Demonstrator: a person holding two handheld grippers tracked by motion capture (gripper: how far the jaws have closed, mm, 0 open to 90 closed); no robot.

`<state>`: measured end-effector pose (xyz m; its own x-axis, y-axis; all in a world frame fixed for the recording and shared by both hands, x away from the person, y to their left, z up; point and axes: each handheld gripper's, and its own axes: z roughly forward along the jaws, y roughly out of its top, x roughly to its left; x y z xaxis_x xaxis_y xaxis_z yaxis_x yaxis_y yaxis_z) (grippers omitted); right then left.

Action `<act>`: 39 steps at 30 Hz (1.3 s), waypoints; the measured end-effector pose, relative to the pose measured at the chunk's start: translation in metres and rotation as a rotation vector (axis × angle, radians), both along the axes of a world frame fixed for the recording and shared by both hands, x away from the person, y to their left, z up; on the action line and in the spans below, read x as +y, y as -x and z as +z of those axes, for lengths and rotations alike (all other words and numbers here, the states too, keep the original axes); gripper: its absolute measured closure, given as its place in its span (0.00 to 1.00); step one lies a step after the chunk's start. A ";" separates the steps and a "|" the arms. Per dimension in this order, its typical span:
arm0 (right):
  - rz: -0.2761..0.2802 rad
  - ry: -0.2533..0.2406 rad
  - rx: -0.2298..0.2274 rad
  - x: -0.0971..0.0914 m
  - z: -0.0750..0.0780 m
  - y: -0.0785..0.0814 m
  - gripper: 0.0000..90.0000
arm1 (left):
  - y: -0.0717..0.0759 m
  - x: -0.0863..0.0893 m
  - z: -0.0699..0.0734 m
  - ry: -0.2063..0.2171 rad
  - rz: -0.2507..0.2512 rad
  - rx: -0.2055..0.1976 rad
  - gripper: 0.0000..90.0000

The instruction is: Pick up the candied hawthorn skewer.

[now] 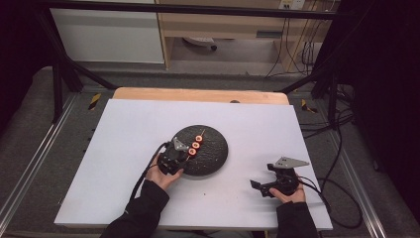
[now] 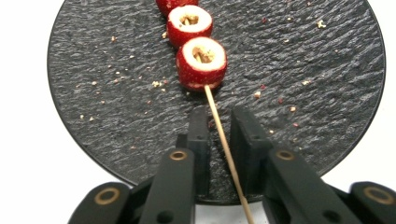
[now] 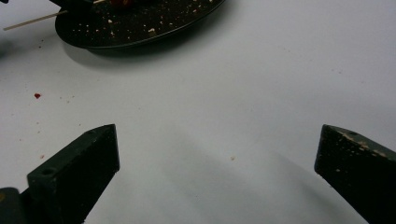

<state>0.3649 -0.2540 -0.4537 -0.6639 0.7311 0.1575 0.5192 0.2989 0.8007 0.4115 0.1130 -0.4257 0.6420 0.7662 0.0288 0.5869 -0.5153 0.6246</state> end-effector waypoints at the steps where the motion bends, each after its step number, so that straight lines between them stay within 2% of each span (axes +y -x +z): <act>1: 0.001 0.003 0.000 0.000 0.000 0.000 0.01 | 0.000 -0.002 0.000 -0.004 0.003 -0.002 0.90; 7: 0.000 0.003 0.002 0.000 0.000 0.000 0.01 | 0.002 -0.005 -0.001 -0.015 0.034 -0.014 0.95; 12: 0.001 0.003 0.001 0.000 -0.001 0.000 0.01 | 0.003 -0.004 -0.003 0.014 0.055 -0.020 0.98; 23: 0.000 0.004 0.007 0.001 -0.001 0.001 0.01 | 0.010 0.010 0.002 0.134 0.041 -0.075 0.98; 26: 0.001 0.006 0.005 0.001 -0.001 0.000 0.01 | 0.016 0.016 0.005 0.169 0.025 -0.104 0.98; 39: -0.005 -0.008 0.007 0.002 -0.001 0.001 0.01 | 0.036 0.042 0.008 0.272 -0.017 -0.151 0.98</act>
<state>0.3642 -0.2525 -0.4547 -0.6593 0.7329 0.1679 0.5262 0.2903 0.7993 0.3757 0.1547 -0.4180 0.6589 0.7480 -0.0800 0.4696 -0.3259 0.8205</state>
